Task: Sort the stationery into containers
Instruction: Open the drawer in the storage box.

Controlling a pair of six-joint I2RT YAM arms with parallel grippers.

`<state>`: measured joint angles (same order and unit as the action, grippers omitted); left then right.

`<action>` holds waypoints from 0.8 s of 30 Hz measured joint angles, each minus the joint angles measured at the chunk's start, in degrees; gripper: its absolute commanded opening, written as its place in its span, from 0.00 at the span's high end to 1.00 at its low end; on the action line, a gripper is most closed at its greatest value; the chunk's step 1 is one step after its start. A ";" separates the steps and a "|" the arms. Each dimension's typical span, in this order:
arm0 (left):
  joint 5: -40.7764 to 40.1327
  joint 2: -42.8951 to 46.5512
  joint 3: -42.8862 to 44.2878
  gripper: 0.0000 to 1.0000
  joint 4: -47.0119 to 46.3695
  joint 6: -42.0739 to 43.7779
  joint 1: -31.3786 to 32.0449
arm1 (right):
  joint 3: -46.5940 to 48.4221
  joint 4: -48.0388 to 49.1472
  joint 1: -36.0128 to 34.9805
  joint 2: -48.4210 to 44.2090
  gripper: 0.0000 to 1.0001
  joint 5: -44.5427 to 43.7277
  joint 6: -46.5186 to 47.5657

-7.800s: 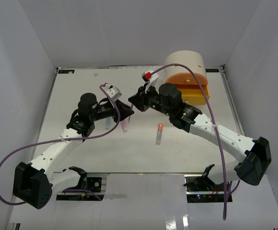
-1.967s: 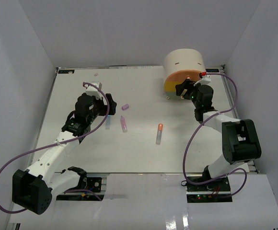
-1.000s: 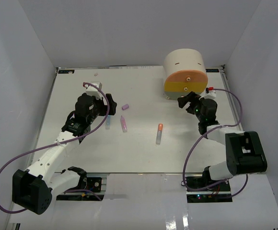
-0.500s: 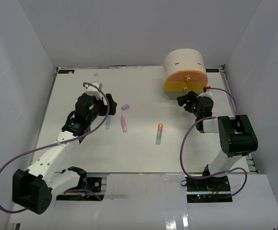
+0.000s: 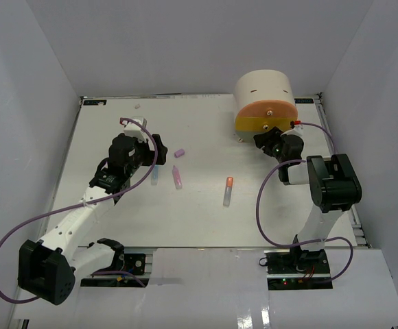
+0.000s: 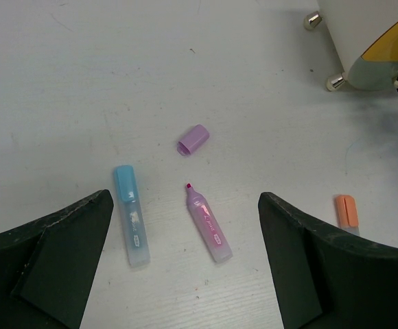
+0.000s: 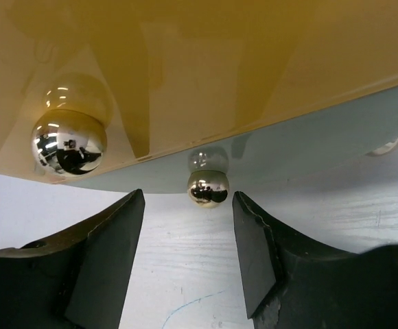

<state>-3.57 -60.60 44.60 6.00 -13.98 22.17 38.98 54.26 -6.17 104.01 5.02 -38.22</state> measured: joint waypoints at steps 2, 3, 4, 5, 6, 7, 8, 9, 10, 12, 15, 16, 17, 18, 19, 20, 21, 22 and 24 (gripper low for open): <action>0.00 0.00 0.00 0.02 -0.02 0.00 0.02 | 0.33 0.42 0.09 0.55 0.42 0.17 -0.24; 0.00 0.00 0.00 0.02 -0.02 0.00 0.00 | 0.39 0.61 0.13 0.76 0.44 0.35 -0.33; 0.00 0.00 0.00 0.02 -0.02 0.00 0.00 | 0.48 0.83 0.15 0.94 0.45 0.39 -0.35; 0.00 0.00 0.00 0.02 0.00 0.00 0.00 | 0.66 0.98 0.15 1.16 0.46 0.52 -0.42; 0.00 0.00 0.00 0.02 -0.02 0.00 0.02 | 0.74 1.18 0.17 1.38 0.51 0.55 -0.42; 0.00 0.00 0.00 0.02 -0.02 0.00 0.00 | 0.76 1.22 0.17 1.51 0.53 0.57 -0.35; 0.02 0.00 0.00 0.02 -0.02 0.00 0.00 | 0.76 1.22 0.17 1.68 0.55 0.55 -0.37; 0.02 0.00 0.00 0.02 -0.02 0.00 0.00 | 0.79 1.29 0.20 1.92 0.61 0.61 -0.42; 0.02 0.00 0.00 0.02 -0.02 0.00 0.00 | 0.79 1.38 0.28 2.14 0.63 0.59 -0.39; 0.02 0.00 0.00 0.02 -0.02 0.00 0.00 | 0.79 1.38 0.44 2.40 0.69 0.68 -0.52; 0.04 -0.02 0.00 0.02 -0.02 0.00 0.00 | 0.79 1.42 0.50 2.47 0.81 0.79 -0.59; 0.04 -0.02 0.00 0.02 -0.02 0.00 0.00 | 0.79 1.44 0.50 2.47 0.83 0.76 -0.61; 0.04 -0.02 0.00 0.02 -0.02 0.00 0.00 | 0.76 1.46 0.50 2.47 0.84 0.76 -0.61; 0.04 -0.02 0.00 0.02 -0.02 0.00 0.00 | 0.74 1.53 0.50 2.47 0.89 0.76 -0.63; 0.07 -0.02 0.00 0.02 -0.02 0.00 0.00 | 0.61 1.75 0.52 2.47 0.90 0.76 -0.66; 0.09 -0.02 0.00 0.02 -0.02 0.00 0.00 | 0.44 1.95 0.52 2.47 0.92 0.76 -0.70; 0.11 -0.02 0.00 0.02 -0.02 0.00 0.00 | 0.11 2.43 0.52 2.47 0.92 0.76 -0.81; 0.13 -0.02 0.00 0.02 -0.02 0.00 0.00 | -0.24 2.86 0.52 2.45 0.92 0.74 -0.85; 0.17 -0.02 0.00 0.02 -0.02 0.00 0.00 | -1.25 4.02 0.52 2.32 0.92 0.76 -1.22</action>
<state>-3.40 -60.62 44.60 5.98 -13.98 22.17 37.74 58.28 -5.65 106.32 5.78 -39.44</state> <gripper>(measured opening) 0.979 0.314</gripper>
